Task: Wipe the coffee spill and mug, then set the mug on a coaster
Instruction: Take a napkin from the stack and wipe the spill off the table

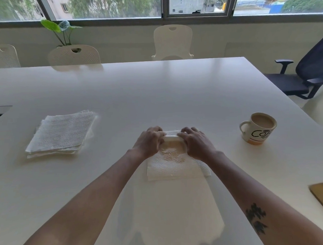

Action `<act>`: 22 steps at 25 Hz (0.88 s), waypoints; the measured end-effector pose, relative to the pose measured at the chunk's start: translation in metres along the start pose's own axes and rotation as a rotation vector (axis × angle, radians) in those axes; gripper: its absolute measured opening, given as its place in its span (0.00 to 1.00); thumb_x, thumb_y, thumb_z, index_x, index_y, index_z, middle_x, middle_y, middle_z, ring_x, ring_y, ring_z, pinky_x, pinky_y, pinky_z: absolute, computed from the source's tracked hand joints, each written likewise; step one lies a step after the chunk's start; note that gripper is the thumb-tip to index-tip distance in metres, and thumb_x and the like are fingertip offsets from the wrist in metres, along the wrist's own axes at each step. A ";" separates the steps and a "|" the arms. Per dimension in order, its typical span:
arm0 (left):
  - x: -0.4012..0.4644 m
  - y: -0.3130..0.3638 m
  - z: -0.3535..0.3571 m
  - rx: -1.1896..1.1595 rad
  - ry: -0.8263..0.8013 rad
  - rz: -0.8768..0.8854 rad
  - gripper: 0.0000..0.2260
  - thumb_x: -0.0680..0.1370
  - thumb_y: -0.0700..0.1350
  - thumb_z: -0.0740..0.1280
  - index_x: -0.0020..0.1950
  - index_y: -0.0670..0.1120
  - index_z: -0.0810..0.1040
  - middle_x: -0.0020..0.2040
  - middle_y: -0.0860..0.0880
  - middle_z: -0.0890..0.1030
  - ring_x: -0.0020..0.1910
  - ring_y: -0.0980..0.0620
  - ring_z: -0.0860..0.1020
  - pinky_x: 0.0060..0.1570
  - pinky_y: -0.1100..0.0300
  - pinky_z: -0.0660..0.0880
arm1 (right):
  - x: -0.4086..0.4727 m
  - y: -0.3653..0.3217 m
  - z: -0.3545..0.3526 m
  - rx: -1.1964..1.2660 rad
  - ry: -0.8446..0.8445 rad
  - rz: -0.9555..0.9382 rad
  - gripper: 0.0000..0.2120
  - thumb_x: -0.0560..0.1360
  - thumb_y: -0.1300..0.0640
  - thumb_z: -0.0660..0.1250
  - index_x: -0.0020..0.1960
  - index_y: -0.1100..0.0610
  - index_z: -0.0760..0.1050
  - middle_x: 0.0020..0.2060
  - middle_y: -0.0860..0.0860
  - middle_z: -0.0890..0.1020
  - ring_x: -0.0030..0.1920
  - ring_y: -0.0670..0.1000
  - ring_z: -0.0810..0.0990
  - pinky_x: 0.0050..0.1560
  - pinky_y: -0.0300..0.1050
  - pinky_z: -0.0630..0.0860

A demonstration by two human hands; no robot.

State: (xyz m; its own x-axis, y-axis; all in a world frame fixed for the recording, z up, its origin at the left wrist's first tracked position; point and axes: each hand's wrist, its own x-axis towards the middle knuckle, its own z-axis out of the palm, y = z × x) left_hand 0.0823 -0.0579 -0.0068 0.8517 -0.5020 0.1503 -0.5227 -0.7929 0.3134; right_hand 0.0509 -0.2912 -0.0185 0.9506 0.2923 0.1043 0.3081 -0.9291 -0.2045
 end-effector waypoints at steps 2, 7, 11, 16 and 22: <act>-0.004 0.003 -0.002 0.028 0.024 0.007 0.11 0.82 0.38 0.68 0.63 0.43 0.86 0.61 0.46 0.84 0.59 0.41 0.81 0.59 0.44 0.77 | -0.005 -0.003 -0.002 -0.010 0.034 -0.006 0.22 0.77 0.61 0.72 0.71 0.52 0.79 0.63 0.48 0.81 0.62 0.54 0.77 0.61 0.51 0.76; -0.011 0.005 -0.008 0.051 0.038 0.057 0.10 0.82 0.35 0.68 0.56 0.42 0.88 0.54 0.47 0.87 0.53 0.43 0.85 0.56 0.47 0.79 | -0.008 -0.008 -0.010 -0.039 0.065 -0.010 0.16 0.78 0.63 0.70 0.61 0.47 0.84 0.56 0.44 0.83 0.58 0.51 0.79 0.46 0.44 0.71; -0.020 0.005 -0.010 -0.009 0.039 0.063 0.12 0.81 0.32 0.67 0.56 0.42 0.89 0.53 0.47 0.88 0.52 0.42 0.85 0.51 0.49 0.82 | -0.014 -0.010 -0.012 -0.035 0.052 -0.008 0.18 0.79 0.64 0.68 0.62 0.45 0.85 0.56 0.43 0.83 0.57 0.50 0.78 0.45 0.43 0.68; -0.037 0.005 -0.006 -0.034 0.057 0.062 0.12 0.82 0.32 0.67 0.59 0.41 0.88 0.56 0.46 0.88 0.54 0.42 0.86 0.53 0.49 0.83 | -0.029 -0.013 -0.009 -0.031 0.054 -0.014 0.20 0.79 0.63 0.67 0.65 0.45 0.84 0.58 0.44 0.83 0.59 0.52 0.79 0.46 0.45 0.71; -0.055 0.012 -0.006 -0.060 0.054 0.045 0.10 0.82 0.40 0.69 0.61 0.42 0.87 0.58 0.48 0.86 0.56 0.43 0.85 0.55 0.50 0.82 | -0.048 -0.020 -0.012 -0.046 -0.020 -0.055 0.20 0.80 0.44 0.65 0.70 0.46 0.79 0.64 0.43 0.79 0.63 0.52 0.77 0.57 0.50 0.79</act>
State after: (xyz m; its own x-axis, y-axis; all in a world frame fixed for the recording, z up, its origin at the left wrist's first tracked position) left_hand 0.0290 -0.0379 -0.0059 0.8293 -0.5159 0.2148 -0.5582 -0.7473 0.3604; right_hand -0.0010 -0.2897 -0.0076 0.9332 0.3469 0.0942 0.3579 -0.9210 -0.1540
